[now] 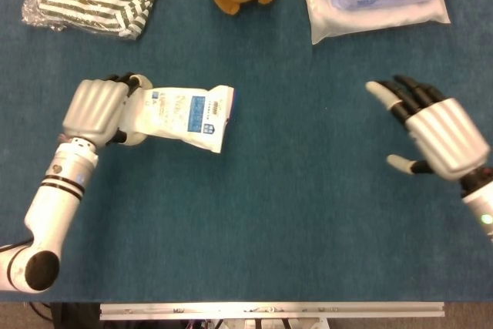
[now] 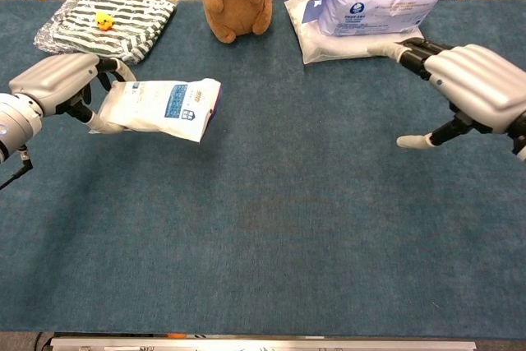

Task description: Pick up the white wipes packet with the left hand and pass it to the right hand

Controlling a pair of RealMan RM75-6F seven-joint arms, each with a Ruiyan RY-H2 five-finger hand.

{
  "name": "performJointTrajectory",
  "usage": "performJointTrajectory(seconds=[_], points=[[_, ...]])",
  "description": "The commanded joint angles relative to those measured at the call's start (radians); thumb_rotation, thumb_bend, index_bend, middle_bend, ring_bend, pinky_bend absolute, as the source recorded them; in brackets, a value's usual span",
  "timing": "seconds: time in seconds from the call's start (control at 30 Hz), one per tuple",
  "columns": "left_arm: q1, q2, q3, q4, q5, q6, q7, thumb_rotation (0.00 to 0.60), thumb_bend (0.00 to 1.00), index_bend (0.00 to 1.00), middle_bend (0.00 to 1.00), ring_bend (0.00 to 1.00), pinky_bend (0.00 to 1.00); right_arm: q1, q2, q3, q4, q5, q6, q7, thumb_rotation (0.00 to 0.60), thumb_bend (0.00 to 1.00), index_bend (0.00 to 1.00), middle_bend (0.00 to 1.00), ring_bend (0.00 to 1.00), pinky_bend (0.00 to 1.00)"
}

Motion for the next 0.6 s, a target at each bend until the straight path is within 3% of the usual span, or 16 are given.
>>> performJointTrajectory(seconds=[0.03,0.6], points=[[-0.015,-0.016,-0.010,-0.007,-0.024,0.005,0.023,0.600,0.16,0.39,0.37,0.34,0.51,0.034,-0.034,0.005,-0.032,0.045,-0.050,-0.060,0.600,0.00,0.01,0.09,0.04,0.18],[-0.051,-0.129,-0.048,-0.053,-0.191,0.167,0.224,0.600,0.16,0.39,0.38,0.35,0.53,0.093,-0.203,0.037,0.004,0.129,-0.036,-0.187,0.600,0.00,0.00,0.08,0.04,0.17]])
